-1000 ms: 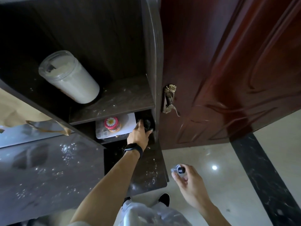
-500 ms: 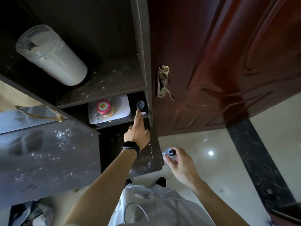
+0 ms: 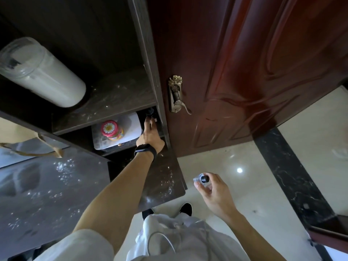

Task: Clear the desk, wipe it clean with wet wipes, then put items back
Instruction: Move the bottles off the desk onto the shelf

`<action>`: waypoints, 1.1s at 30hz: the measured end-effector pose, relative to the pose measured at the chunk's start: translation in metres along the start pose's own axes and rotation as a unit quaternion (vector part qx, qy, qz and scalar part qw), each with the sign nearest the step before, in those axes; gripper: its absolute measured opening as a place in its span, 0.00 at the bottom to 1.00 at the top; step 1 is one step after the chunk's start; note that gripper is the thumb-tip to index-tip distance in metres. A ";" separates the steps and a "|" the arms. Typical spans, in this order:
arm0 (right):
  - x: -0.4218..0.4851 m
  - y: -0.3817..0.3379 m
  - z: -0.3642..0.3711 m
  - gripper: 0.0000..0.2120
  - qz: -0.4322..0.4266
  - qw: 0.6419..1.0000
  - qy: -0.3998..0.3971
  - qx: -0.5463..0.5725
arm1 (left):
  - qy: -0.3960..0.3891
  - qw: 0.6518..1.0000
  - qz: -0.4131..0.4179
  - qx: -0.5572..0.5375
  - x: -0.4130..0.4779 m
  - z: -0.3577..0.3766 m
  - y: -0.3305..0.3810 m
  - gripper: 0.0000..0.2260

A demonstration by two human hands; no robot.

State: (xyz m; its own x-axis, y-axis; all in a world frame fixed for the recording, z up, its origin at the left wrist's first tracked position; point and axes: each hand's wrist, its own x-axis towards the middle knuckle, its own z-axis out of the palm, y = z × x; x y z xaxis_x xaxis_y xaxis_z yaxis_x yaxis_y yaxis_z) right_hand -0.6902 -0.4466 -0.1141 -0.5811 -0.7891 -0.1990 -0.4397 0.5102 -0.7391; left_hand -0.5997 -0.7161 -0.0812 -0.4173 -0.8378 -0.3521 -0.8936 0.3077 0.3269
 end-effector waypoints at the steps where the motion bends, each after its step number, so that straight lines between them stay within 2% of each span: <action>1: 0.000 0.000 0.000 0.15 -0.001 1.000 0.000 -0.001 | 0.000 1.000 0.001 -0.003 0.002 -0.002 0.000 0.40; 6: 0.007 -0.008 0.006 0.17 -0.001 0.999 -0.002 -0.035 | -0.005 0.998 0.017 -0.066 0.004 -0.009 -0.003 0.34; 10: 0.031 -0.047 0.019 0.21 -0.034 0.997 -0.009 -0.071 | 0.040 0.988 0.066 -0.135 -0.034 -0.005 -0.025 0.26; 12: 0.054 -0.073 0.035 0.20 -0.060 0.992 -0.030 -0.102 | 0.118 0.983 0.101 -0.102 -0.065 -0.005 -0.041 0.25; 15: 0.092 -0.106 0.069 0.18 -0.123 0.981 -0.036 -0.145 | 0.259 0.953 0.157 0.018 -0.098 -0.019 -0.063 0.31; 19: 0.134 -0.142 0.101 0.18 -0.142 0.965 -0.024 -0.219 | 0.351 0.922 0.123 0.109 -0.112 -0.064 -0.087 0.37; 22: 0.153 -0.154 0.110 0.18 -0.109 0.963 -0.008 -0.245 | 0.339 0.929 0.076 0.124 -0.106 -0.092 -0.101 0.39; 27: 0.163 -0.157 0.123 0.21 -0.066 0.950 -0.015 -0.305 | 0.318 0.938 0.070 0.117 -0.101 -0.100 -0.108 0.38; 30: 0.153 -0.157 0.124 0.26 -0.047 0.958 -0.007 -0.283 | 0.322 0.937 0.077 0.108 -0.099 -0.097 -0.110 0.38; 33: 0.126 -0.140 0.123 0.29 -0.088 0.965 0.023 -0.248 | 0.331 0.934 0.083 0.107 -0.095 -0.094 -0.112 0.38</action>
State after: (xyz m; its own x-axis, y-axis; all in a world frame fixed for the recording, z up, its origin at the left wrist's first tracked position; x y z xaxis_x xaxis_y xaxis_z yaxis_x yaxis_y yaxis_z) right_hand -0.6174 -0.6593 -0.1146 -0.4931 -0.8679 -0.0607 -0.8008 0.4800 -0.3581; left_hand -0.4447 -0.7132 -0.0022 -0.4222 -0.8438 0.3312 -0.8678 0.4819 0.1215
